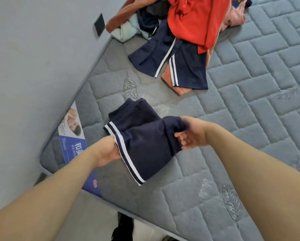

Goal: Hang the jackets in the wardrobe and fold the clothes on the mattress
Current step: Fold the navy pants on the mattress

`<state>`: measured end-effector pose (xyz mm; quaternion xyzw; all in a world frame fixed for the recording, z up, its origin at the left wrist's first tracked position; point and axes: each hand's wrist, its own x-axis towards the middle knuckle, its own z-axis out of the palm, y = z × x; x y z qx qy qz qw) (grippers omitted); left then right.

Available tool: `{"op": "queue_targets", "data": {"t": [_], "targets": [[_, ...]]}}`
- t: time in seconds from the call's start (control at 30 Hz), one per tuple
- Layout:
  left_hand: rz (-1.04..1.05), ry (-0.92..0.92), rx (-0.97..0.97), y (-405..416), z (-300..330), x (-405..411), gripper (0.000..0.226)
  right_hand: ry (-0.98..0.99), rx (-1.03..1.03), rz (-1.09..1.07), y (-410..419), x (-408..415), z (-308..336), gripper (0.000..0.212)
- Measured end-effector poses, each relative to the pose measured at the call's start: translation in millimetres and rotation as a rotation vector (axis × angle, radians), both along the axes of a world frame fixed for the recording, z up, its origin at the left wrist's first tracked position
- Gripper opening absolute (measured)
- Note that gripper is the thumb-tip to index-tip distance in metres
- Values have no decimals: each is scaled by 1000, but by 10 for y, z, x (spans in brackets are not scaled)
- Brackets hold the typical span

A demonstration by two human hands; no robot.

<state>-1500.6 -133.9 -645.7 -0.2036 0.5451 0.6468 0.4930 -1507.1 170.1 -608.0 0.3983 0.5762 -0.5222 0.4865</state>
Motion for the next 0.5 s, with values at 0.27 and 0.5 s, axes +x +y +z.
{"op": "queue_targets", "data": {"t": [0.27,0.5], "targets": [[254,201,-379,-245,-181,-110,47,459,398,352,-939,-499,-485,100],[220,724,-879,-227,-316,-387,15,792,691,388,-974,-700,-680,46]]}}
